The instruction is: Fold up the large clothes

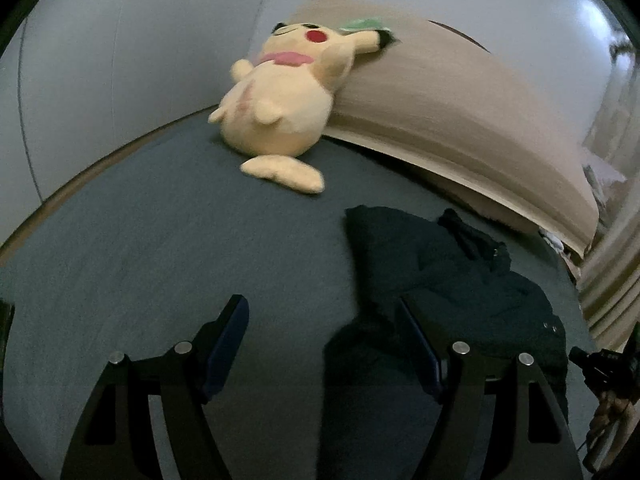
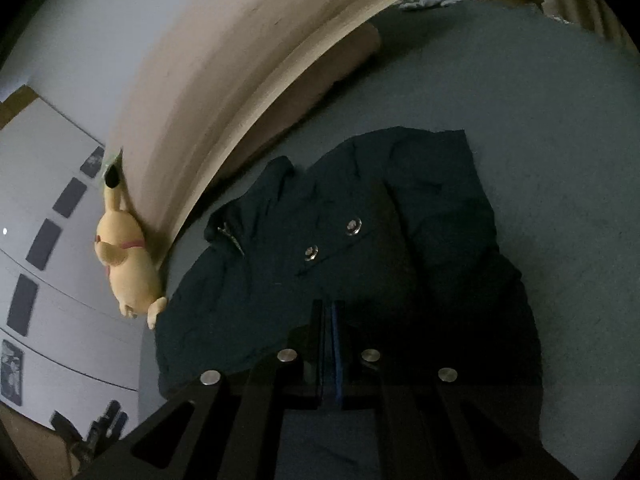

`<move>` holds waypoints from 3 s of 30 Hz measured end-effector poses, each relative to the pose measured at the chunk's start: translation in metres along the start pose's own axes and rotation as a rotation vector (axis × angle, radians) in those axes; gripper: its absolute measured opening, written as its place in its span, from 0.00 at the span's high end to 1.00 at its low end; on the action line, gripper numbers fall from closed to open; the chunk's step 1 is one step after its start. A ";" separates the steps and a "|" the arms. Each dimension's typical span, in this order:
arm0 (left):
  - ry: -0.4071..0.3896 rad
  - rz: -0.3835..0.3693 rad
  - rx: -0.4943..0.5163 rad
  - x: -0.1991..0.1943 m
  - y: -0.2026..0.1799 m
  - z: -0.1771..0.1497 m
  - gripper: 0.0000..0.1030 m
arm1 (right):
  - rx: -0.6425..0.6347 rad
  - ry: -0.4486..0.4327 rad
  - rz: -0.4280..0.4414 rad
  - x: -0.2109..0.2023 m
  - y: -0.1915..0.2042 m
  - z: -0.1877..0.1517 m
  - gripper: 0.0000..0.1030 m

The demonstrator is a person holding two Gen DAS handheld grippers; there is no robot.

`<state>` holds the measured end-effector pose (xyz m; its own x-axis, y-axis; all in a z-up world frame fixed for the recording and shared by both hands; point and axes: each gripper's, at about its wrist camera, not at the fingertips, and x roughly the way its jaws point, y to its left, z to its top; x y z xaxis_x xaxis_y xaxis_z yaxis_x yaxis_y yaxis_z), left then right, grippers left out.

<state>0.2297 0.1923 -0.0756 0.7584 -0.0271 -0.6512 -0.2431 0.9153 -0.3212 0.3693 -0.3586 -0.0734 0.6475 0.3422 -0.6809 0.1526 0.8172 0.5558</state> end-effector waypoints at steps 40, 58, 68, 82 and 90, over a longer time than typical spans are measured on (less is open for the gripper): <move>0.209 0.199 0.260 0.142 -0.078 -0.033 0.20 | -0.274 0.012 -0.346 0.090 0.014 -0.018 0.87; 0.106 0.012 -0.001 0.101 -0.023 0.051 0.19 | -0.314 -0.177 -0.251 0.007 0.051 0.008 0.15; 0.158 0.046 0.023 0.160 -0.046 0.054 0.20 | -0.534 -0.060 -0.312 0.084 0.080 -0.021 0.18; 0.163 0.105 0.149 0.193 -0.053 0.033 0.37 | -0.554 0.084 -0.400 0.122 0.047 -0.036 0.20; 0.070 0.140 0.186 0.137 -0.075 0.042 0.37 | -0.541 0.076 -0.409 0.120 0.053 -0.037 0.19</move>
<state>0.3769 0.1364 -0.1114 0.6795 0.0831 -0.7289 -0.2224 0.9701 -0.0967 0.4275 -0.2574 -0.1433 0.5597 -0.0276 -0.8283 -0.0336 0.9979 -0.0560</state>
